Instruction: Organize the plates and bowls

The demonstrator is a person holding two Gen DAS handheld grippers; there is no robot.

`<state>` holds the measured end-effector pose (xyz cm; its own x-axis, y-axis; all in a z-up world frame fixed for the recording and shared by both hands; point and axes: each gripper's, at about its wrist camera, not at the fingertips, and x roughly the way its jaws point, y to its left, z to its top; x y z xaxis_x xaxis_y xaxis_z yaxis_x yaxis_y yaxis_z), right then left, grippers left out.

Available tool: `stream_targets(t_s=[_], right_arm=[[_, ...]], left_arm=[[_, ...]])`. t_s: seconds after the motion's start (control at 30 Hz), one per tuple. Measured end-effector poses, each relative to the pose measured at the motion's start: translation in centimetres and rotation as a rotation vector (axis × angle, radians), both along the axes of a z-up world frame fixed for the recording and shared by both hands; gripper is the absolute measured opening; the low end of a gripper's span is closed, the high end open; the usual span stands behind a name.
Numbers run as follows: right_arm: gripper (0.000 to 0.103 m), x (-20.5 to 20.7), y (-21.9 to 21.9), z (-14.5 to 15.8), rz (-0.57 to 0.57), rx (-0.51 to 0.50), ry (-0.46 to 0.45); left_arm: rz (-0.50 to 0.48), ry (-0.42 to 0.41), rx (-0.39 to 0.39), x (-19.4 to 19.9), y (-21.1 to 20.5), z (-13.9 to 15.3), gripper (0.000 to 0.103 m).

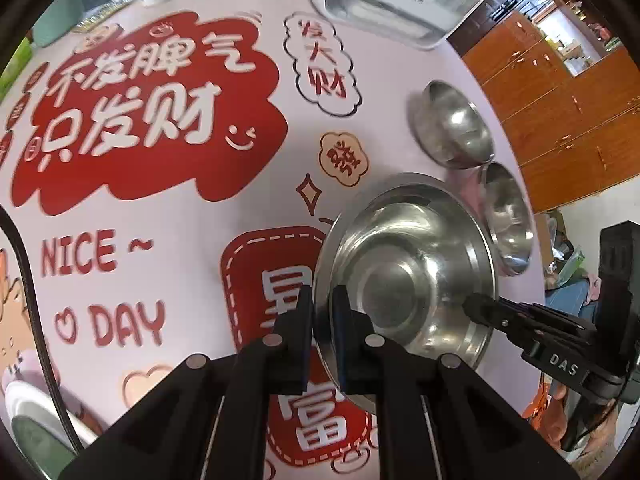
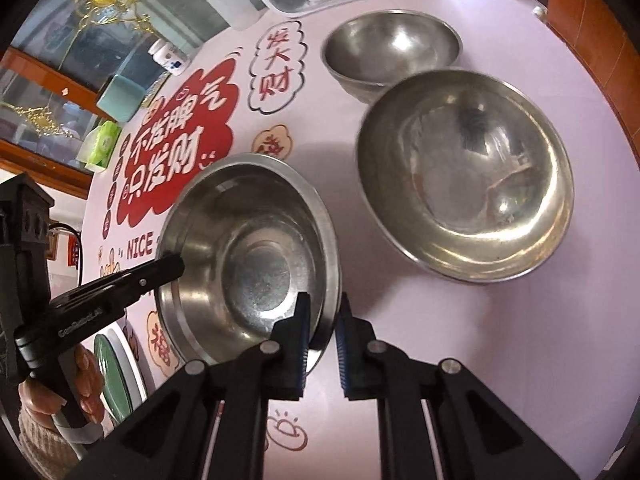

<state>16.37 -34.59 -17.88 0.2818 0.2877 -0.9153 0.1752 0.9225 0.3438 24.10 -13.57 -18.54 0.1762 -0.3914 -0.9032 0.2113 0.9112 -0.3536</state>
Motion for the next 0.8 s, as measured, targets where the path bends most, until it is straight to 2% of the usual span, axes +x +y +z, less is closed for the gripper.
stream_targets(t_s=[0.37, 0.57, 0.8], right_arm=[[0.012, -3.6, 4.6, 5.0, 0.063, 0.009, -0.102], [0.011, -6.7, 7.9, 5.7, 0.107, -0.016, -0.122], [0.011, -9.7, 10.8, 5.1, 0.143, -0.053, -0.105]], left_arm=[[0.061, -0.111, -0.017, -5.6, 4.8, 6.4, 0.007], [0.077, -0.144, 0.004, -9.6, 7.5, 7.3, 0.007], [0.066, -0.151, 0.038, -13.9, 9.5, 6.5, 0.007]])
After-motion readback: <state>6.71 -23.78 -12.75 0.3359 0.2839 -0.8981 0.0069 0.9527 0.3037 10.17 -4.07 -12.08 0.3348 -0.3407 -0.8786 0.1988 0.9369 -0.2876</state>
